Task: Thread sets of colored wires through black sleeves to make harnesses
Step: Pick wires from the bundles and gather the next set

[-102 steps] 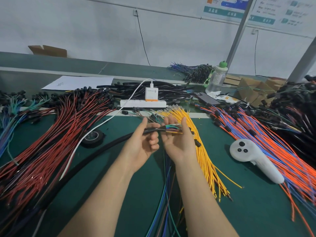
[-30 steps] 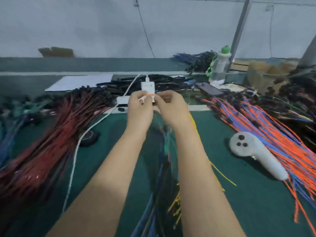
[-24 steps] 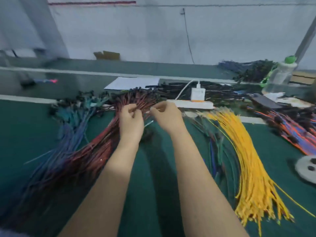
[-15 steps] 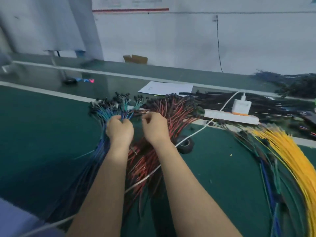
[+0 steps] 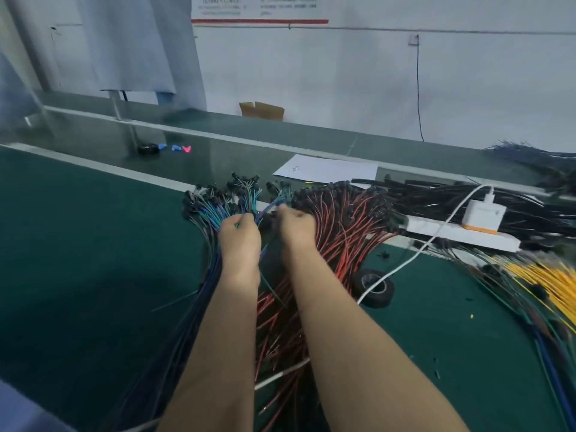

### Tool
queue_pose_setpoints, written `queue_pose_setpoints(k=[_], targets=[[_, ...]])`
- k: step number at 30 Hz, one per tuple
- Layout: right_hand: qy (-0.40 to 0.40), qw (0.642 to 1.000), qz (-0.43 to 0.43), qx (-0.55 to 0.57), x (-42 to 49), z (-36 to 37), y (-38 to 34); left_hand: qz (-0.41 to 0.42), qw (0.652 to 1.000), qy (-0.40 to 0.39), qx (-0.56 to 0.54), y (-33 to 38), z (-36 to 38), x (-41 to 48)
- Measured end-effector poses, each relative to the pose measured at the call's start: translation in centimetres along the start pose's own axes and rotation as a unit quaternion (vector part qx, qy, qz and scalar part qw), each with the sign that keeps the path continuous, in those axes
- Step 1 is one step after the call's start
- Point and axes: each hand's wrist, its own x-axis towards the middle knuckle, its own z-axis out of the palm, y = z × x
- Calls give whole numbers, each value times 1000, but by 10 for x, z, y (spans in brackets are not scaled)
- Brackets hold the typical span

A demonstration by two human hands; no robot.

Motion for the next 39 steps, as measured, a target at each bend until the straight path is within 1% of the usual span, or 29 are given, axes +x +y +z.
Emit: queue_pose_setpoints(k=[1,2,3,4,6,8,9,10,11,12,14,15,17,20,21,22,23,24,25,26,27,28,29,30,32,34,37,38,39], targets=[[17,990,24,135,3,-6,-11,5,1000,-2,15,0,0,-1],[29,970,45,239,6,-12,-22,12,1000,-5,28,1,0,-2],[32,953,59,296,9,-20,-32,16,999,-9,39,1,1,-2],[29,947,69,312,10,-27,-39,18,998,-18,54,1,2,-3],[5,958,68,279,7,-37,-52,21,992,-64,103,5,5,-7],[-26,964,48,262,5,-46,-66,37,971,-139,190,7,11,-9],[-38,963,35,263,3,-50,-76,57,947,-167,268,7,14,-10],[-45,961,20,272,2,-54,-86,78,917,-174,351,8,16,-10],[-47,958,8,283,0,-60,-96,94,887,-154,425,8,18,-10],[-47,956,1,290,-1,-66,-104,92,867,-124,474,8,17,-7],[-55,963,12,262,-6,-78,-110,51,853,-106,508,5,16,0],[-66,972,27,225,-10,-84,-108,26,850,-120,512,1,16,0],[-87,986,67,124,-19,-96,-95,-9,829,-149,539,-12,21,-6],[-134,985,105,-22,-36,-105,-75,3,793,-145,592,-27,32,-23],[-145,984,97,-40,-39,-106,-72,29,795,-132,592,-30,36,-28],[-147,986,72,-40,-42,-106,-74,64,816,-116,563,-30,39,-31],[-146,988,35,-27,-44,-105,-81,101,854,-105,500,-28,43,-32],[-150,989,-5,-1,-46,-105,-91,123,897,-109,411,-24,48,-34],[-164,985,-42,33,-49,-105,-105,118,934,-128,312,-17,53,-37],[-186,977,-73,69,-52,-106,-120,85,961,-154,212,-7,58,-42],[-210,968,-97,100,-56,-108,-134,34,976,-178,117,3,63,-47],[-224,961,-113,114,-60,-111,-147,-19,978,-204,27,13,66,-52],[-225,961,-119,106,-65,-116,-156,-60,968,-238,-53,21,69,-57],[-216,966,-118,75,-69,-122,-161,-86,951,-273,-116,29,72,-61],[-197,974,-106,-41,-80,-139,-160,-102,921,-325,-191,47,81,-70],[-193,966,-101,-139,-93,-160,-151,-102,908,-346,-213,65,97,-83],[-182,960,-115,-179,-114,-191,-140,-141,893,-365,-224,86,128,-115],[-188,957,-116,-188,-121,-202,-139,-140,894,-370,-211,88,138,-127],[-201,953,-113,-196,-129,-213,-139,-116,900,-380,-180,89,146,-139]])
